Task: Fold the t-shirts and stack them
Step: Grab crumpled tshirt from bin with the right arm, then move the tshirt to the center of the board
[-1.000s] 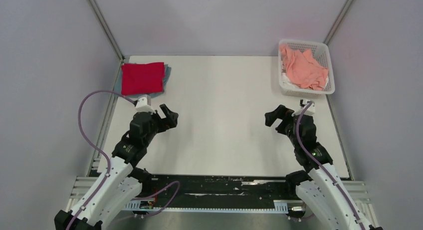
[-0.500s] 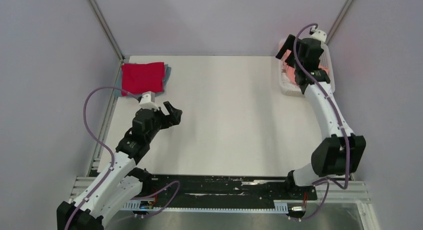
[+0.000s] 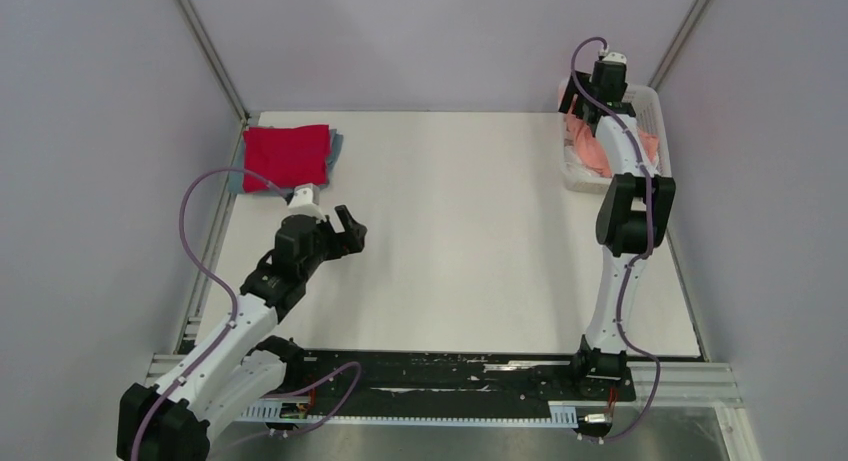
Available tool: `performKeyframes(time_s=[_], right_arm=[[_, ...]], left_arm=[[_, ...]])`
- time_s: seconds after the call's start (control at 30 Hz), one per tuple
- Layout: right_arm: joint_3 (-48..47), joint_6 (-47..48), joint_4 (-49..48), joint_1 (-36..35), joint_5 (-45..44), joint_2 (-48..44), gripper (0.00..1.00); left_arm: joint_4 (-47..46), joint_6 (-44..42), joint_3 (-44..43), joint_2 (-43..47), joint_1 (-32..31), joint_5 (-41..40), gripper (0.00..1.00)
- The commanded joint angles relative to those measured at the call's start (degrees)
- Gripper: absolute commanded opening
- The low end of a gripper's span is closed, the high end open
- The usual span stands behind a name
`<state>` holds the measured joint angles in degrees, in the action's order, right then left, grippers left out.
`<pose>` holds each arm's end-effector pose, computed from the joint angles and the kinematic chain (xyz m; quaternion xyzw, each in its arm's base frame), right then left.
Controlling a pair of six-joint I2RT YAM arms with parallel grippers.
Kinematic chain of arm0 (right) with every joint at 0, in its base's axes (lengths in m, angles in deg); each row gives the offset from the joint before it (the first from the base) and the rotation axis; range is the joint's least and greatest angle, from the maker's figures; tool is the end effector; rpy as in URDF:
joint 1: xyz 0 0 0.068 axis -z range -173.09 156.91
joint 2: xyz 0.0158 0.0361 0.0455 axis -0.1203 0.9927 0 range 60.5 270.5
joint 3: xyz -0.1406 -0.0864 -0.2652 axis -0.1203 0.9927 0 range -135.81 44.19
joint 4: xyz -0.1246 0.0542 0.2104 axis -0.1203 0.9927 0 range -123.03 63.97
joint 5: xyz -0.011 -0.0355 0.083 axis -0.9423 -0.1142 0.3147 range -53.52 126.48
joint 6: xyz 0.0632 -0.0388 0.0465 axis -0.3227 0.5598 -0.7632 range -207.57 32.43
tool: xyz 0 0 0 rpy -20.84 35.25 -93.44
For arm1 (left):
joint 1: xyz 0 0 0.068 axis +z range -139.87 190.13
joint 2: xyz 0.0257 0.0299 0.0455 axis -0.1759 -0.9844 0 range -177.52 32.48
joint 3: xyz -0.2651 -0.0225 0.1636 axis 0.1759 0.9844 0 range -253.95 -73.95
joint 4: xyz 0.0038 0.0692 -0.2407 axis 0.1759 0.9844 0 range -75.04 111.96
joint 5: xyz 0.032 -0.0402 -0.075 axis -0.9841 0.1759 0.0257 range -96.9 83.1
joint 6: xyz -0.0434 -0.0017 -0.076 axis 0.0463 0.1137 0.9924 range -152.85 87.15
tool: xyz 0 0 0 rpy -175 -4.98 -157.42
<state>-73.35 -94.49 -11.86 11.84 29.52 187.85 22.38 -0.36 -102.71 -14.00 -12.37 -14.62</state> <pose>0.5714 -0.0588 0.2974 0.1194 0.8609 -0.0443 0.4925 0.1771 -0.0620 0.2565 -0.1092 0.8358 -0.1965 0.5008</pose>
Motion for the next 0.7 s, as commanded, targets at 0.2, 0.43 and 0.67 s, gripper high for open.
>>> performKeyframes(time_s=[0.2, 0.43, 0.67], right_arm=[[-11.22, -4.29, -0.1, 1.83, 2.87, 5.52, 0.02], [-14.83, -2.84, -1.18, 1.84, 3.52, -9.51, 0.0], [-10.59, -10.81, -8.09, 1.43, 22.36, -26.25, 0.0]], left_arm=[[0.09, -0.53, -0.95, -1.03, -0.04, -1.12, 1.0], [-0.11, 1.01, -0.12, 1.58, -0.08, 3.1, 1.0], [0.67, 3.44, 2.06, 7.04, -0.02, 6.14, 1.0]])
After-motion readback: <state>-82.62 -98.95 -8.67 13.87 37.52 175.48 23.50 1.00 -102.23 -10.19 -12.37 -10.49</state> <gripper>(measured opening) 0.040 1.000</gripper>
